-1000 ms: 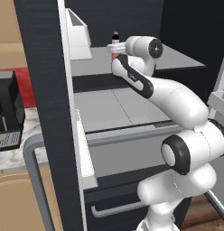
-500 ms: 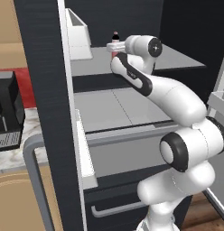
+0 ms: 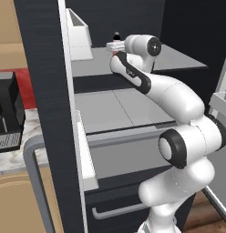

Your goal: Open the fridge, grab two sodas, and place both sodas inside the bowl with ice on the dining counter.

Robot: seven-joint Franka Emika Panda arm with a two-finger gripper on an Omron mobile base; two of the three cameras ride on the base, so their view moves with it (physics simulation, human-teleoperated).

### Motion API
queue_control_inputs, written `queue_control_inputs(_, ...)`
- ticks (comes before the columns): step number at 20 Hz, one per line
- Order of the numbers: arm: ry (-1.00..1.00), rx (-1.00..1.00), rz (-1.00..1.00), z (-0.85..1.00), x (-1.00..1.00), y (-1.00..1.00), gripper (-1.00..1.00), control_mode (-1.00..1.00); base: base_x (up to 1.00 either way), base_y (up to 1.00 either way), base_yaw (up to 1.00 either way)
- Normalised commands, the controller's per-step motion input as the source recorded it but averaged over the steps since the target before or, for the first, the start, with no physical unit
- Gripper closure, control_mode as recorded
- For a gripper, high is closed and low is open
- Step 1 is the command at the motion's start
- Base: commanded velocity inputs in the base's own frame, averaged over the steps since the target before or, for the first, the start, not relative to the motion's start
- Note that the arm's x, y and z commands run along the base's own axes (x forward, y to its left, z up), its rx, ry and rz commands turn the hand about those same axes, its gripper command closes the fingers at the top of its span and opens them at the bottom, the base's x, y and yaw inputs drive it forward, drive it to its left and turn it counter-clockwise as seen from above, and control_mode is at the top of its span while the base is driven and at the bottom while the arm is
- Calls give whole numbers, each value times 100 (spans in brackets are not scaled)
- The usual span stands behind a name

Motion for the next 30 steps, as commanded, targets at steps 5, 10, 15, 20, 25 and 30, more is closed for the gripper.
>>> queue_control_inputs(5, 0, 0, 0, -1, 14, 6, -100, -100, 0, 0, 0)
queue_control_inputs(10, 0, 0, 0, -3, 12, 6, -100, -100, 0, 0, 0)
queue_control_inputs(15, 0, 0, 0, -3, 13, 1, -100, -100, 0, 0, 0)
queue_control_inputs(20, 0, 0, 0, -4, 15, 6, -100, -100, 0, 0, 0)
queue_control_inputs(25, 0, 0, 0, -7, 16, 7, -100, -100, 0, 0, 0)
queue_control_inputs(30, 2, 0, 0, -10, 14, 2, 100, -100, 0, 0, 0)
